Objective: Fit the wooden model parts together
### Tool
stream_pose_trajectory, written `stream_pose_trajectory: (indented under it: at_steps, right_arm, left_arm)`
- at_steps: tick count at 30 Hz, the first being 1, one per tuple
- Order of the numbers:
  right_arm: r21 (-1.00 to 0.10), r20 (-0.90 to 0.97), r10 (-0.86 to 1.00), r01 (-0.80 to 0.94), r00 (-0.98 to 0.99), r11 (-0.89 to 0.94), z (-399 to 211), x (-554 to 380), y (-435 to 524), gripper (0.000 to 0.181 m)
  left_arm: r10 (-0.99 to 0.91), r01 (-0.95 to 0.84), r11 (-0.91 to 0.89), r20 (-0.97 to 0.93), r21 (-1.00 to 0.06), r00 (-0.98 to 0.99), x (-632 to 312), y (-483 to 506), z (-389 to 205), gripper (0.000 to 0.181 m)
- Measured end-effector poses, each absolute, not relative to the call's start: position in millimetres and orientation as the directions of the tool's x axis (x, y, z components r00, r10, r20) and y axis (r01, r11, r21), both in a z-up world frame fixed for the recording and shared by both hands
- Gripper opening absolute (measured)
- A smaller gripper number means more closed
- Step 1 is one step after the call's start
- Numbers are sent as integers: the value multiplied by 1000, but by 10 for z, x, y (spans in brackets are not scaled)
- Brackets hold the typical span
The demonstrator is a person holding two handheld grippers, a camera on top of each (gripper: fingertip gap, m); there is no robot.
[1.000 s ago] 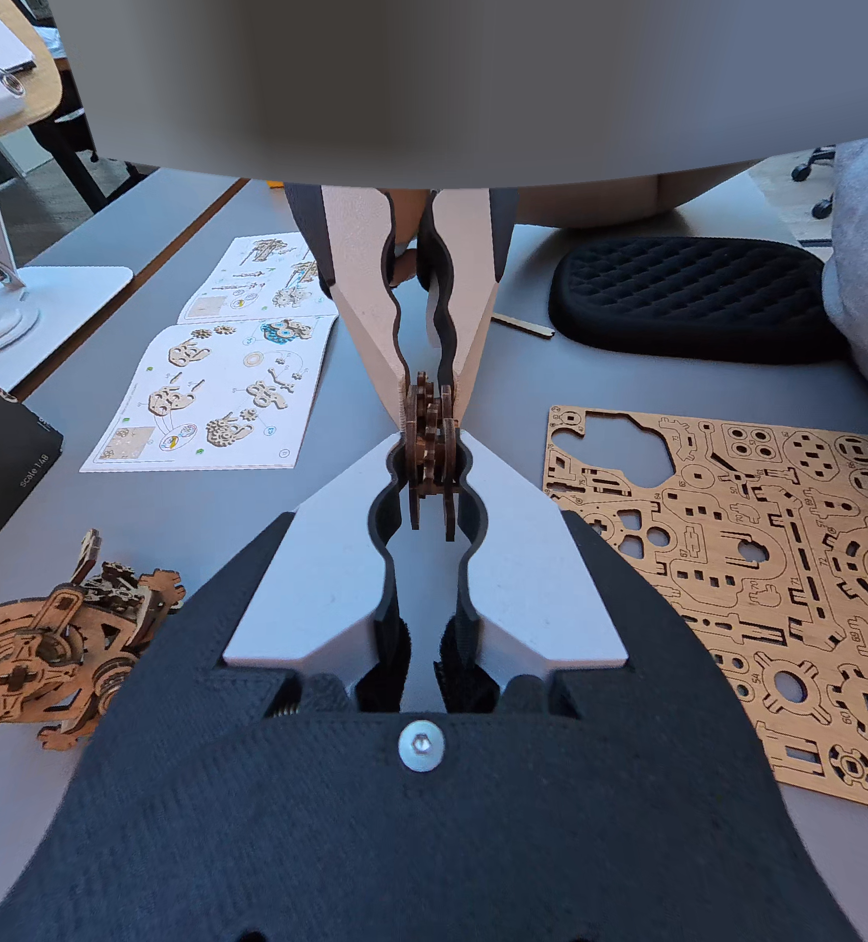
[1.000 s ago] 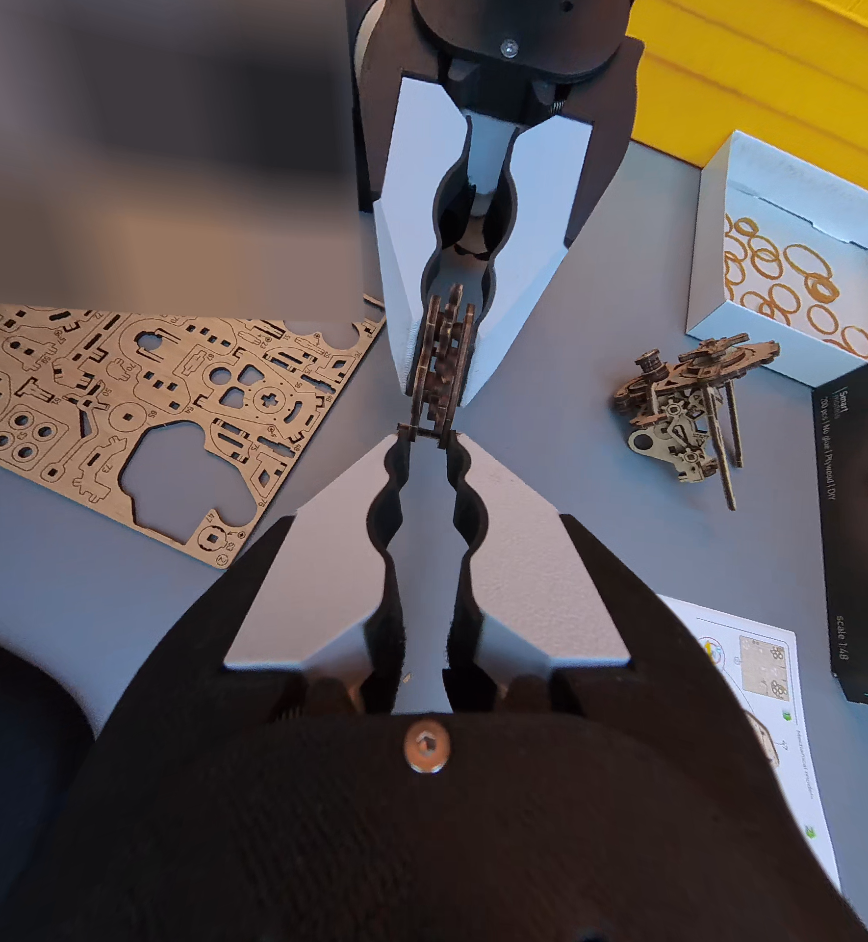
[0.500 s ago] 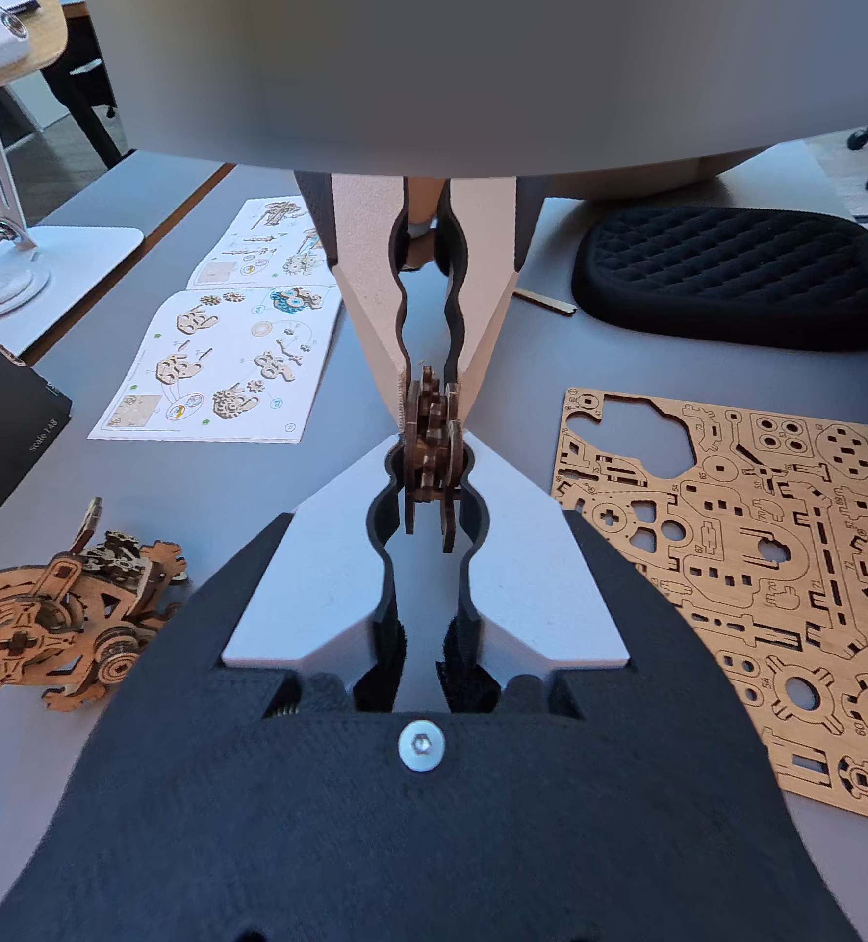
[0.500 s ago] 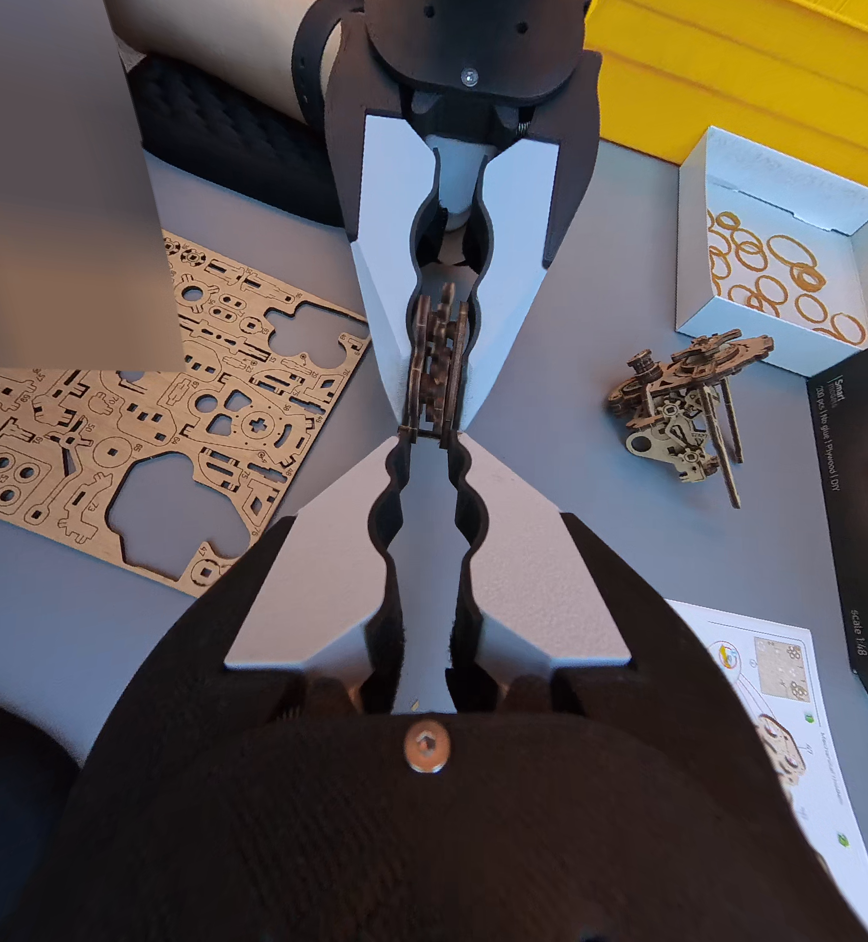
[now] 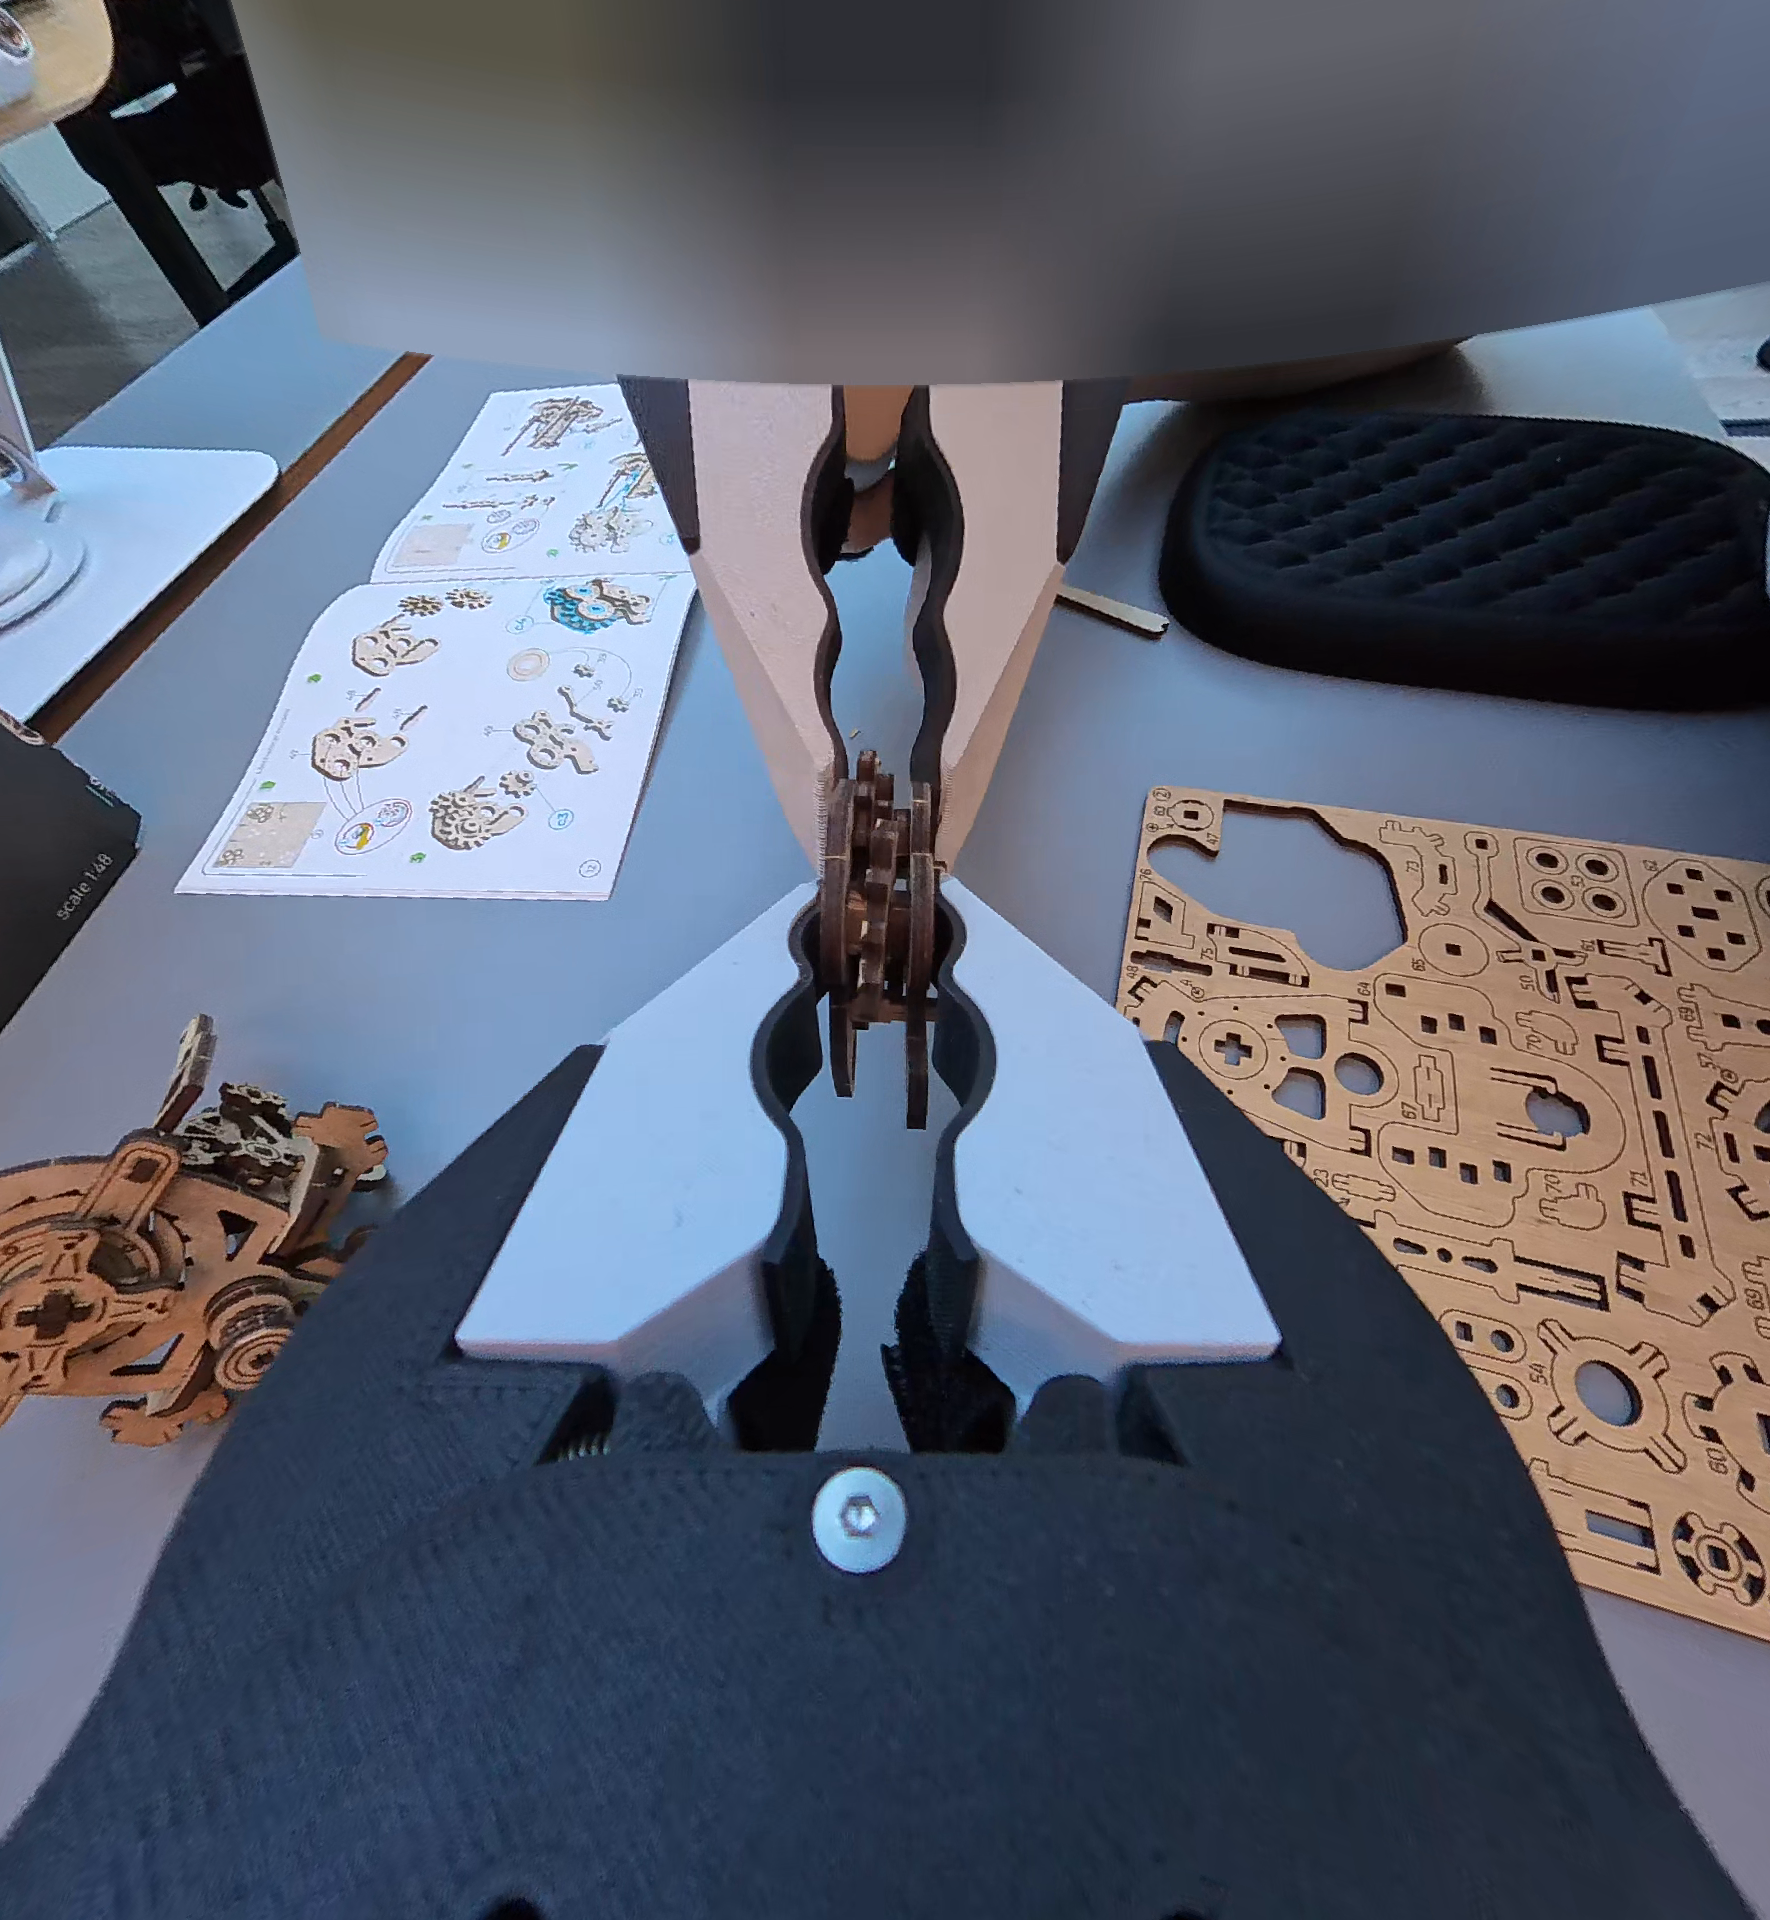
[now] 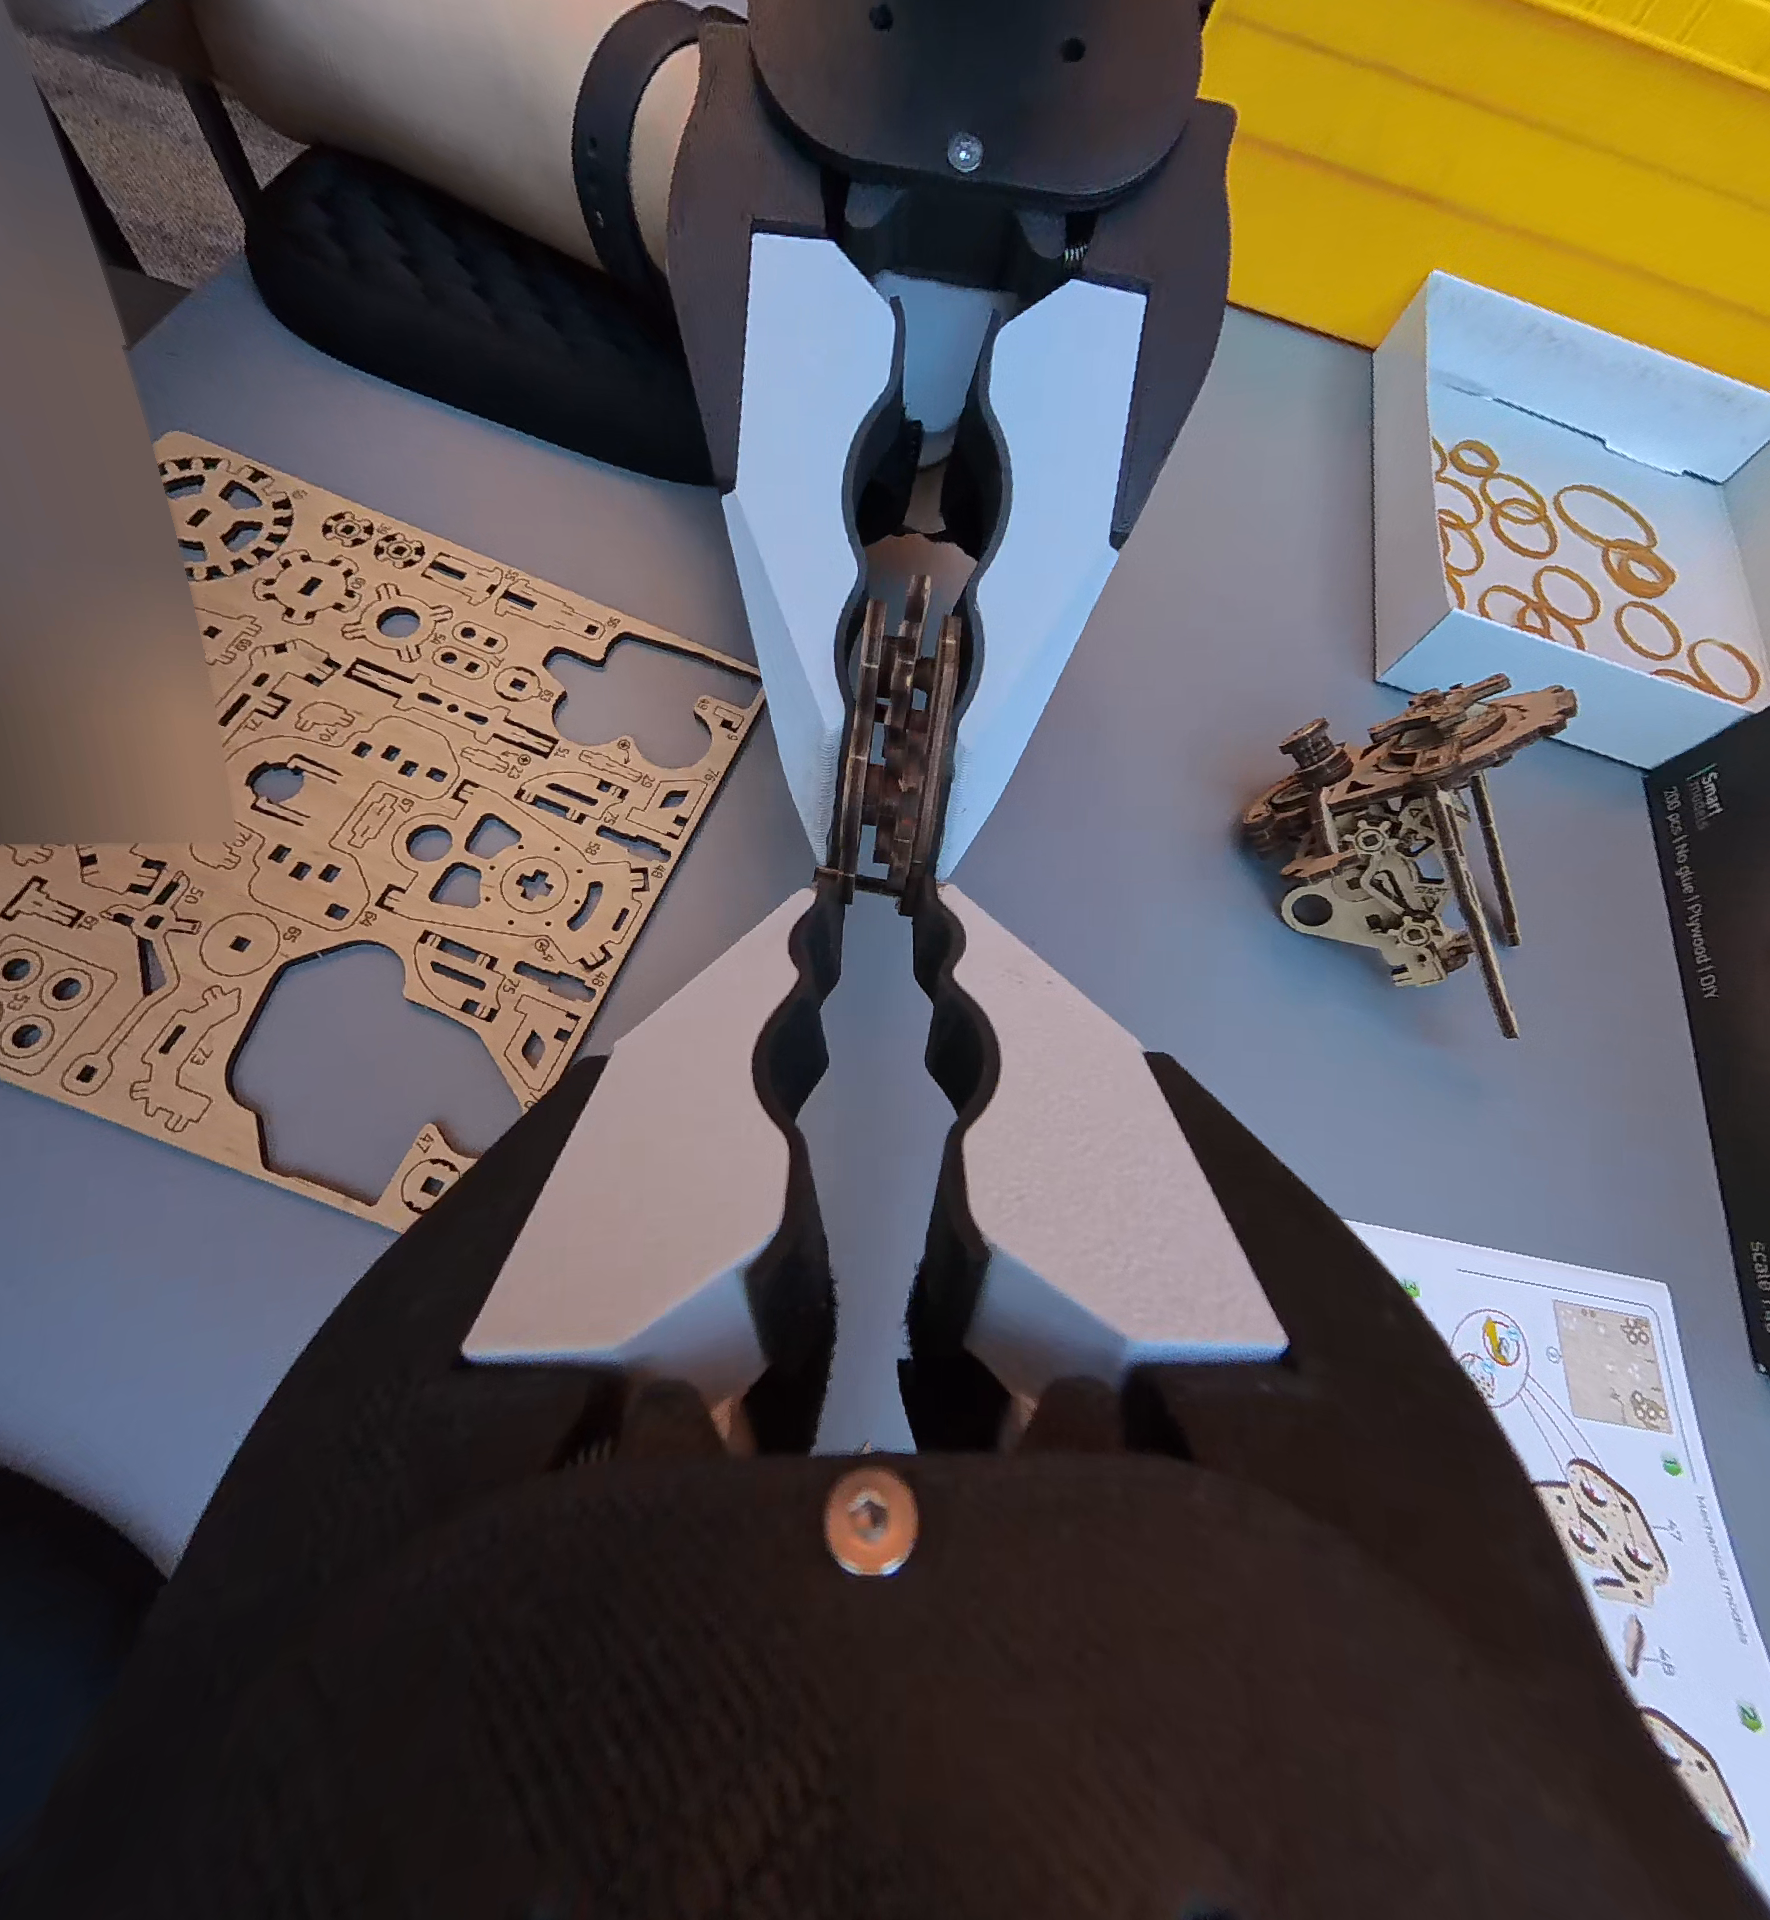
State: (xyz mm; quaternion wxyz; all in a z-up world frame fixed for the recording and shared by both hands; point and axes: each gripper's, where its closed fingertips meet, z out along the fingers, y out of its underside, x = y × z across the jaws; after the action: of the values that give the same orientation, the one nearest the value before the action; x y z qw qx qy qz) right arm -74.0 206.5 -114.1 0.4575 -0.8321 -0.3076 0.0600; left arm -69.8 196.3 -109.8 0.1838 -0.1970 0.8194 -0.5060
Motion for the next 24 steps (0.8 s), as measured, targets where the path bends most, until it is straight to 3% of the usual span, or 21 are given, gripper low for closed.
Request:
stream_pose_trajectory:
  at_steps: [9,24]
  right_arm:
    - [-797,174,579,459,797,-393,-1166,-752,2057,12]
    - [-916,-157,577,101,802,-389,-1080,-554,2058,13]
  left_arm:
    - [-498,-148,429,-97,-891,-861,-719,1955,-1123,13]
    - [-555,-216,281,25,-935,-831,-640,2143,-985,17]
